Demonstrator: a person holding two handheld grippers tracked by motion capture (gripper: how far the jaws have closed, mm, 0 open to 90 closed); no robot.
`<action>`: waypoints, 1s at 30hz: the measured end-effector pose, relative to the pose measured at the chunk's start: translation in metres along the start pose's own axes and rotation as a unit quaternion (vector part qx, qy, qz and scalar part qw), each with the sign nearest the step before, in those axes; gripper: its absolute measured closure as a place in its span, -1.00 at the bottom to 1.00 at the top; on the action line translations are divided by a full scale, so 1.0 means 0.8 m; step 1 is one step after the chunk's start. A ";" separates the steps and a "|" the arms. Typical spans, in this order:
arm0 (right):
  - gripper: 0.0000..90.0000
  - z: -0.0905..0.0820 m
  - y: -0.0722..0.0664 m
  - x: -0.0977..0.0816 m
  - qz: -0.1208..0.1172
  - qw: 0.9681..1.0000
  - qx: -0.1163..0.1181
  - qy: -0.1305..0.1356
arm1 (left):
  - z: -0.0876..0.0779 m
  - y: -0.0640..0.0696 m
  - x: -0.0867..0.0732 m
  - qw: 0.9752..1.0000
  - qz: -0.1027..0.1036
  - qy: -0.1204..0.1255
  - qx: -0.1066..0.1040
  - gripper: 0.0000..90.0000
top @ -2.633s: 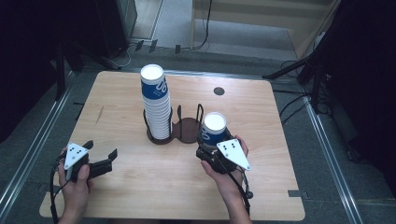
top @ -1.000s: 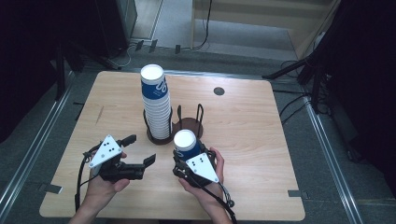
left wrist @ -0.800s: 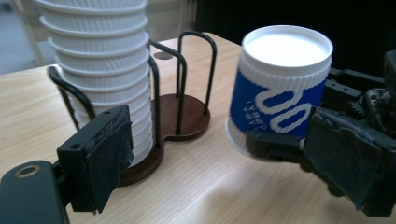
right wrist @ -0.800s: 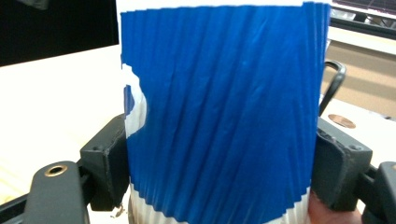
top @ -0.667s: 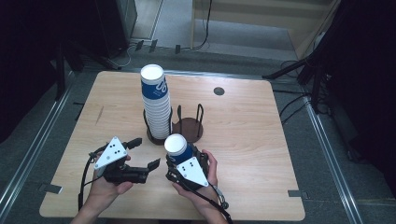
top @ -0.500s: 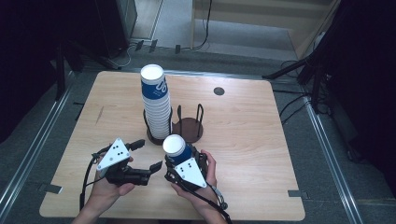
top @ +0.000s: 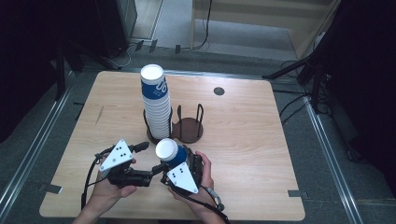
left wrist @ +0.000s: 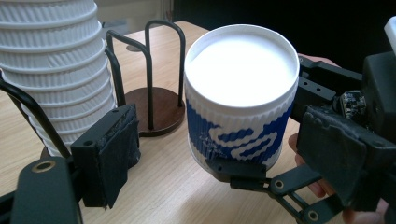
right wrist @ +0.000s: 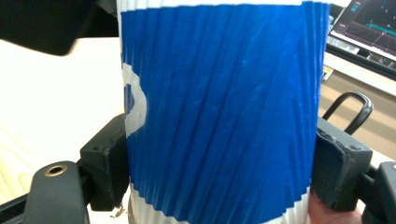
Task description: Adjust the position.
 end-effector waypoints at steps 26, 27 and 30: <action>-0.57 -0.003 -0.026 0.001 -0.123 0.992 0.015 0.024 | 0.006 0.004 -0.004 0.999 0.010 -0.035 -0.031 -0.62; -0.57 -0.003 -0.027 0.001 -0.125 0.992 0.014 0.023 | 0.006 0.004 -0.004 0.999 0.009 -0.035 -0.030 -0.58; -0.57 -0.002 -0.029 0.000 -0.136 0.990 0.018 0.023 | 0.006 0.004 -0.005 0.999 0.009 -0.040 -0.035 -0.53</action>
Point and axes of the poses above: each handheld gripper's, and its own axes: z roughly forward along the jaws, x roughly out of its top, y roughly to its right, the point moved 3 cm from there along z, roughly forward along the jaws, and after that the axes turned 3 degrees about x, right-handed, at the moved point
